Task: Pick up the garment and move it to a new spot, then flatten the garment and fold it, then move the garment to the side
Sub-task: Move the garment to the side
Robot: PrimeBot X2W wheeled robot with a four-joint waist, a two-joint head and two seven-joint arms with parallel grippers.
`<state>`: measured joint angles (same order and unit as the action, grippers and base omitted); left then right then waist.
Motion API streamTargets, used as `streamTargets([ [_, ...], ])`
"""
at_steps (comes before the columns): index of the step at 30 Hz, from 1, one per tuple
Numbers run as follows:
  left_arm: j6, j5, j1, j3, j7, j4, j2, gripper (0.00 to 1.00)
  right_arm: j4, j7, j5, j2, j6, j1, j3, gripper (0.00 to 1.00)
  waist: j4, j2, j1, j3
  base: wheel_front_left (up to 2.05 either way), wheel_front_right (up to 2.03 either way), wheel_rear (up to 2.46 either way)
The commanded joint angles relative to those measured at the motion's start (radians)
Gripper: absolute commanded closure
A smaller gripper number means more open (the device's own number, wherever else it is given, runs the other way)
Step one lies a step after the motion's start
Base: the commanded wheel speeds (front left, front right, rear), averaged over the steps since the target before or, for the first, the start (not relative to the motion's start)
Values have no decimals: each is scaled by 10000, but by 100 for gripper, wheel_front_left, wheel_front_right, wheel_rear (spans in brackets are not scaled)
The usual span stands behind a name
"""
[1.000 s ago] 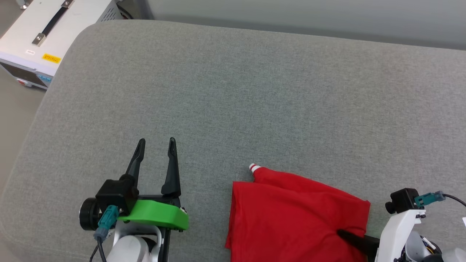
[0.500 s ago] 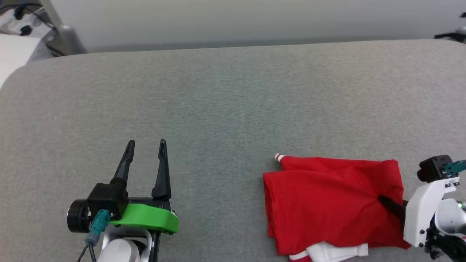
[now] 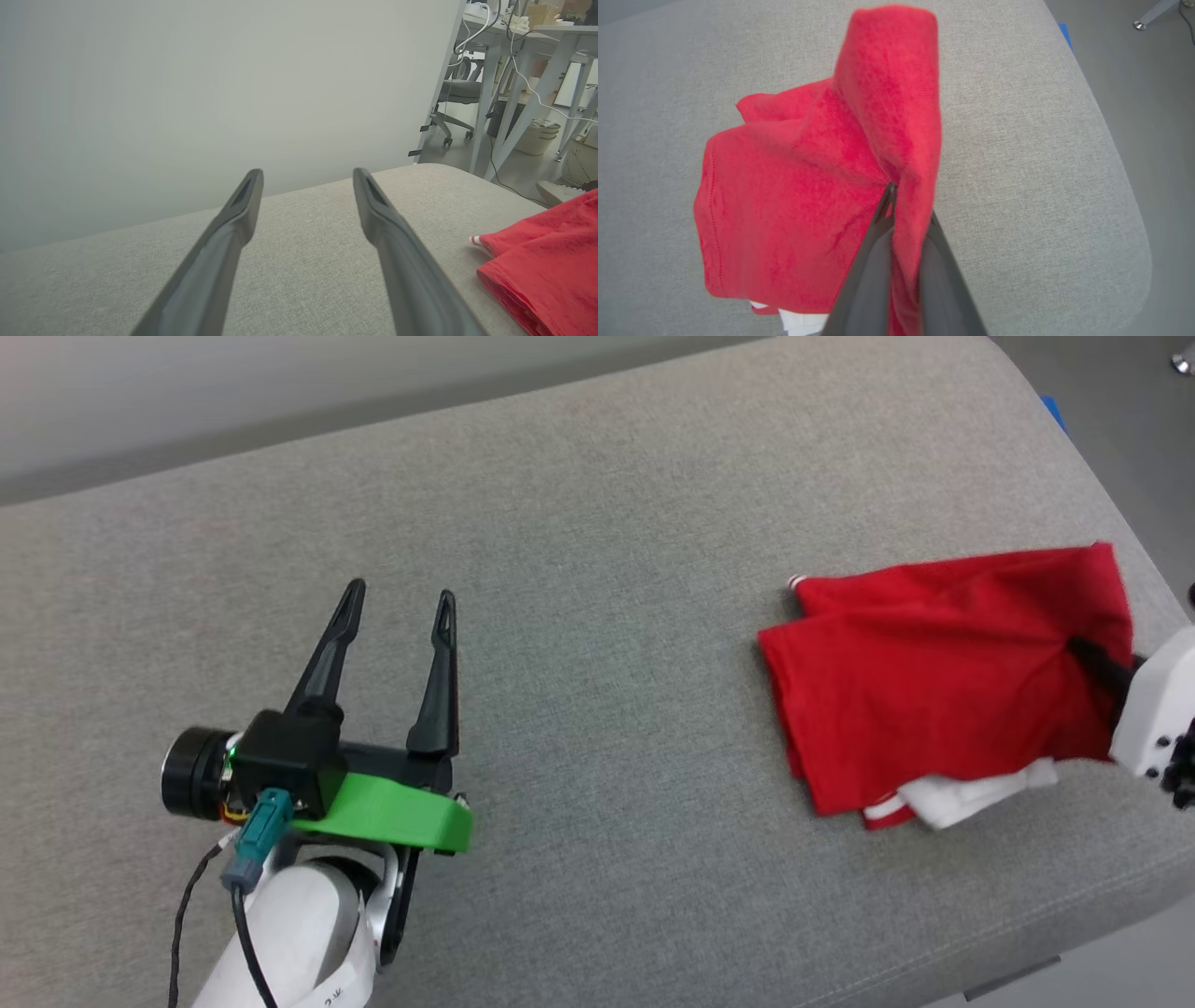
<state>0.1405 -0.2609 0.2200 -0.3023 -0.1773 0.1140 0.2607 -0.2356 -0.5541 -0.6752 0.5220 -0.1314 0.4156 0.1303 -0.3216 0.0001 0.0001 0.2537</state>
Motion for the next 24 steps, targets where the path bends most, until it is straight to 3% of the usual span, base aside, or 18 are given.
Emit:
streamTargets([
  [1,-92,165,360,-82,96,108,108,0,-281,286,125,159,7,483,-86,100,-684,-1,-1,1401,0,0,0],
  [11,-412,675,1737,-544,737,628,313,0,-3028,1840,487,1191,7,2808,-379,100,-295,-1,-1,3182,0,0,0],
  [20,-524,924,2419,-802,993,878,353,0,-5560,3562,1269,1143,7,4426,-577,100,12,-1,-1,4245,0,0,0],
  [21,-531,930,2456,-820,990,866,349,0,-5762,3769,1377,1117,7,4523,-566,86,36,-1,-1,4292,0,0,0],
  [22,-534,935,2488,-835,980,845,346,0,-6009,3972,1461,1051,7,4629,-557,58,54,-1,-1,4328,0,0,0],
  [23,-533,937,2508,-845,970,827,344,0,-6211,4139,1573,1023,7,4709,-535,4,65,-1,-1,4347,0,0,0],
  [24,-532,935,2528,-855,958,804,342,0,-6449,4363,1704,991,7,4811,-529,0,81,-1,-1,4366,0,0,0],
])
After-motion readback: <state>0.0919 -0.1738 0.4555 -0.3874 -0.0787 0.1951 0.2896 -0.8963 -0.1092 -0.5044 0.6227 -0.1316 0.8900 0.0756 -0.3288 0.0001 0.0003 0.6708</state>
